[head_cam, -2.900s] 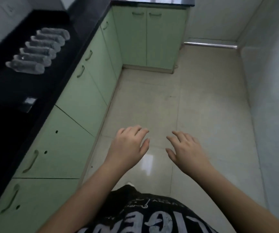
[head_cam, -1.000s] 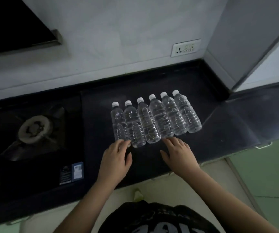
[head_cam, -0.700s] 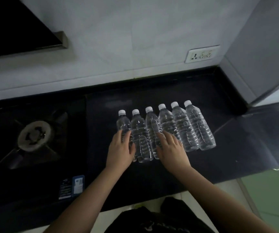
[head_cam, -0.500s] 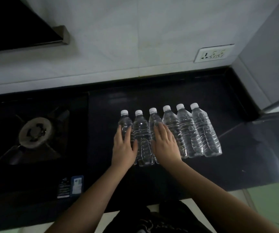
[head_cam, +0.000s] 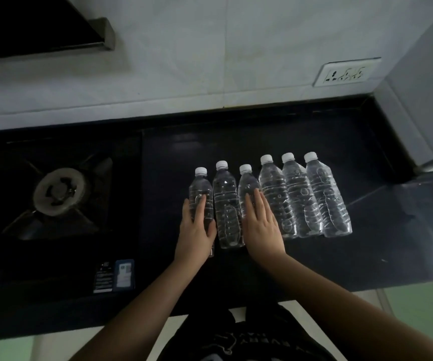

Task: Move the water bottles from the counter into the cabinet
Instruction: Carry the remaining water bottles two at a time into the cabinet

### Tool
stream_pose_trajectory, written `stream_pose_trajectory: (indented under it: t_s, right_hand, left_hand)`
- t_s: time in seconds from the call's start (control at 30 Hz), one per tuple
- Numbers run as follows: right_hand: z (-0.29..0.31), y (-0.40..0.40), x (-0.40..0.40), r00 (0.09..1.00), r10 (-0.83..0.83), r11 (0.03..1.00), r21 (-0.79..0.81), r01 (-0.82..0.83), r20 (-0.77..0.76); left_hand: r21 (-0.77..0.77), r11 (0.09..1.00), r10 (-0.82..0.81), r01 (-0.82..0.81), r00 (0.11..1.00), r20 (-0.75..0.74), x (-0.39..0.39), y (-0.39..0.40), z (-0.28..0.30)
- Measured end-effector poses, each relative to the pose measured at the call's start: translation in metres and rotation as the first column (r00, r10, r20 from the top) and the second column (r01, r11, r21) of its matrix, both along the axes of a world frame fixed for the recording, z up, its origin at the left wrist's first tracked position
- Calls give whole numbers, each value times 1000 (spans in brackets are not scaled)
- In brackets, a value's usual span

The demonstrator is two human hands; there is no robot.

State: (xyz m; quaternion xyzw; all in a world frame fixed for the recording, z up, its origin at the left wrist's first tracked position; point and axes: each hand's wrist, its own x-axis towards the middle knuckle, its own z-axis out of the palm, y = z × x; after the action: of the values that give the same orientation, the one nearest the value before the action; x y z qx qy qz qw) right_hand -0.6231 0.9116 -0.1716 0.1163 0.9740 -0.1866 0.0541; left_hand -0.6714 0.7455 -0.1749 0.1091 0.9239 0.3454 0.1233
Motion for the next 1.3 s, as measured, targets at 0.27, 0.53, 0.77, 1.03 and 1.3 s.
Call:
stream_pose_trajectory:
  t_s: [0.27, 0.53, 0.77, 1.03, 1.3]
  right_hand:
    - [3, -18, 67, 999, -22, 1000, 5, 22, -34]
    - [0, -34, 126, 983, -180, 982, -46, 181, 19]
    - [4, -30, 143, 939, -325, 928, -155, 339, 110]
    - [6, -14, 168, 945, -280, 921, -229, 314, 170]
    - [10, 0, 242, 955, -180, 902, -348, 255, 234]
  left_hand:
    - [-27, 999, -38, 38, 999, -26, 53, -27, 4]
    - [-184, 982, -43, 42, 999, 0, 87, -45, 7]
    - [-115, 986, 138, -121, 978, 154, 92, -54, 9]
    - [-113, 979, 185, -168, 970, 160, 123, -73, 14]
    - [119, 946, 269, -301, 935, 231, 194, -91, 12]
